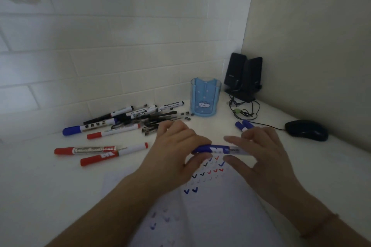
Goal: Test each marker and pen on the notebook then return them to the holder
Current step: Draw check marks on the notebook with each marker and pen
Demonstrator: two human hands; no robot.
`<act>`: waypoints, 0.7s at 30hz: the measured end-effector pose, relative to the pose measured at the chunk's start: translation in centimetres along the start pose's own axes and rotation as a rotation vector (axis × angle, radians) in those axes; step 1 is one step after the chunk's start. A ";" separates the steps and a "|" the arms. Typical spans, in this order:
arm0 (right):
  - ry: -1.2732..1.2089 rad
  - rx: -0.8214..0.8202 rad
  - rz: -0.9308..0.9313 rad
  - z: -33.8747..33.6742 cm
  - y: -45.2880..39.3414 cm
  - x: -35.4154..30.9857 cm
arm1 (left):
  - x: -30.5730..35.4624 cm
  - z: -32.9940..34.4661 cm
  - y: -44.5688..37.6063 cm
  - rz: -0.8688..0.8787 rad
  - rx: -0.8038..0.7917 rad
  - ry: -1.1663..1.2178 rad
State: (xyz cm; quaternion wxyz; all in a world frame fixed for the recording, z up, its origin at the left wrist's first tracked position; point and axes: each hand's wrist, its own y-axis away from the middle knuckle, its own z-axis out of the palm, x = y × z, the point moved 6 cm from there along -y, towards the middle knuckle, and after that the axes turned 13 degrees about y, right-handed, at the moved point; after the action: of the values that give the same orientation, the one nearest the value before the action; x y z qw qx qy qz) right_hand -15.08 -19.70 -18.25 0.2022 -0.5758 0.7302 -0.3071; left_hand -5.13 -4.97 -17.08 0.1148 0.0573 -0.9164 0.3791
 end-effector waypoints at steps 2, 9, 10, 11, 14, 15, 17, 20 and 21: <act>-0.025 0.003 -0.006 0.3 0.1 0.0 | 0.0 0.1 0.1 -0.021 0.004 0.043; -0.383 -0.071 0.062 -0.8 -0.3 0.4 | -1.7 0.1 0.4 -0.162 -0.076 -0.038; -0.497 -0.059 0.122 -1.1 -0.3 0.4 | -1.5 0.5 0.4 -0.142 -0.131 -0.044; -0.624 -0.050 0.185 -1.3 -0.2 0.3 | -1.1 0.9 0.3 -0.115 -0.189 -0.036; -0.869 -0.053 0.238 -1.5 0.2 -0.3 | -0.1 1.5 0.2 -0.118 -0.276 0.060; -0.890 -0.066 0.216 -1.6 0.3 -0.7 | 0.0 1.5 0.2 -0.135 -0.277 0.092; -0.920 -0.082 0.206 -1.6 0.3 -1.2 | -0.3 1.6 0.4 -0.152 -0.283 0.133; -0.959 -0.087 0.224 -1.2 0.3 -1.0 | -0.8 1.7 0.6 -0.168 -0.300 0.164; -0.959 -0.092 0.224 -1.1 0.3 -0.9 | -0.9 1.7 0.7 -0.169 -0.297 0.166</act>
State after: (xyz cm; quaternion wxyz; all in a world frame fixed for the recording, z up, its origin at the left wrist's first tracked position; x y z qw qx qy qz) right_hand -15.83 -18.59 -17.71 0.5216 -0.5787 0.6250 0.0485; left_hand -4.67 -5.65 -18.92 0.2286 0.0851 -0.9416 0.2321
